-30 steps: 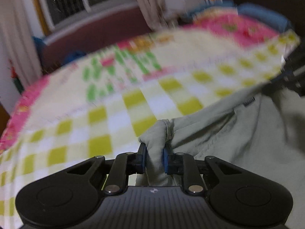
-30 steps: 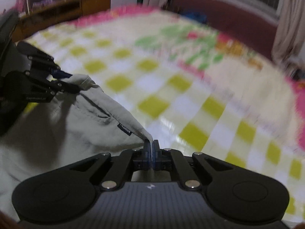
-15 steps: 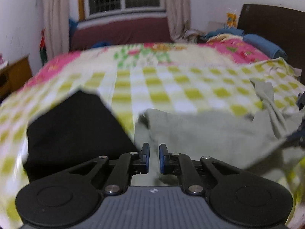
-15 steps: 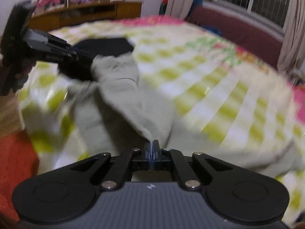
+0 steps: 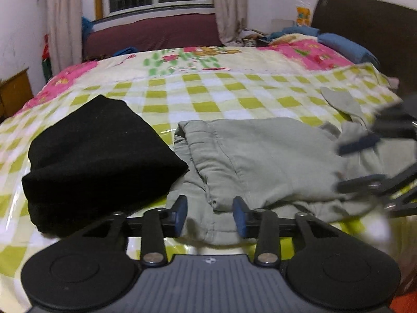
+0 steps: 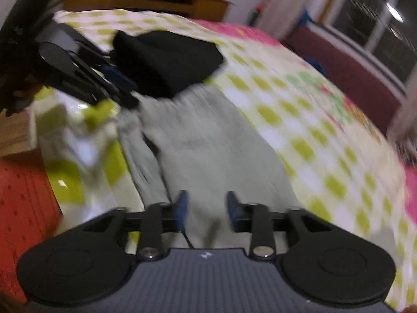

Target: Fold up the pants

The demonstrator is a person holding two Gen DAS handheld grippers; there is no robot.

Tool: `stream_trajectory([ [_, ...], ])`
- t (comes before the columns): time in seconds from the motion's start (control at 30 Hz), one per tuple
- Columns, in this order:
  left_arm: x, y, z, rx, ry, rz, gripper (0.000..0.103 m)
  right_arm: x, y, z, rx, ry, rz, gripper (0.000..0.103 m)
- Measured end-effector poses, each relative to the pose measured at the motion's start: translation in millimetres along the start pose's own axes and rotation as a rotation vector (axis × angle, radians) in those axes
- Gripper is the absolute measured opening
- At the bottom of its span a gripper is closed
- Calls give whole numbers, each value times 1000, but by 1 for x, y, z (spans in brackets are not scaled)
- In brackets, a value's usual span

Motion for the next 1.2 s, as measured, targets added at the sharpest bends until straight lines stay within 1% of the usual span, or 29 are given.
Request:
stream_trajectory([
  [0.1, 4, 6, 5, -64, -3, -34, 55, -28, 16, -30, 71, -50, -29, 43],
  [0.17, 1, 13, 5, -85, -4, -58, 55, -45, 25, -42, 113, -62, -23, 42],
  [0.27, -5, 24, 2, -93, -10, -76, 55, -74, 28, -51, 174, -29, 1, 41],
  [0.33, -10, 30, -1, -99, -14, -84, 55, -83, 26, -49, 170, 0, 2, 38],
  [0.37, -14, 33, -1, -102, -13, -89, 55, -85, 21, -48, 137, 7, -9, 28],
  [0.4, -17, 36, -2, -106, -14, -94, 55, -83, 16, -47, 98, 12, -27, 9],
  [0.43, -21, 40, -4, -105, -15, -96, 55, -80, 12, -46, 51, 19, -41, 2],
  [0.47, -24, 45, -6, -97, -21, -99, 55, -75, 5, -46, -8, 24, -49, 0],
  [0.57, -31, 63, -15, -49, -43, -140, 55, -64, -15, -47, -180, 6, -89, 0],
  [0.63, -38, 80, -18, -17, -43, -190, 55, -57, -17, -51, -207, -20, -109, 6],
  [0.67, -41, 86, -19, -14, -42, -215, 55, -55, -13, -53, -180, -21, -118, 10],
  [0.7, -44, 92, -18, -15, -39, -231, 55, -56, -7, -55, -139, -15, -125, 18],
  [0.73, -45, 95, -18, -15, -37, -233, 55, -58, 0, -57, -103, -19, -128, 24],
  [0.77, -45, 96, -17, -9, -35, -229, 55, -59, 8, -58, -74, -25, -131, 33],
  [0.83, -41, 95, -16, -5, -40, -219, 55, -67, 22, -62, -23, -16, -136, 40],
  [0.9, -34, 90, -13, -17, -51, -203, 55, -78, 30, -63, 11, -2, -117, 41],
  [0.93, -31, 87, -12, -24, -52, -195, 55, -83, 30, -62, 21, 6, -85, 40],
  [0.97, -29, 84, -10, -32, -51, -186, 55, -87, 28, -62, 13, 12, -55, 39],
  [1.0, -26, 81, -9, -40, -48, -177, 55, -90, 24, -61, -22, 18, -57, 37],
  [1.03, -25, 78, -7, -46, -47, -170, 55, -92, 18, -61, -77, 17, -80, 28],
  [1.07, -22, 75, -6, -53, -47, -162, 55, -91, 13, -60, -142, 14, -110, 13],
  [1.1, -20, 72, -6, -57, -49, -155, 55, -89, 7, -60, -197, 11, -132, 8],
  [1.2, -14, 65, -8, -61, -63, -132, 55, -84, -5, -62, -314, -2, -167, 7],
])
Point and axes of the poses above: each gripper's, at about its wrist camera, not at the fingertips, and x roughly against the way its jaws point, y to its left, z to its underside, the point moved 10 cm from there along -x, roughly the way its jaws point, and after that the axes turned 15 degrees about x, right-handed, at the moved point
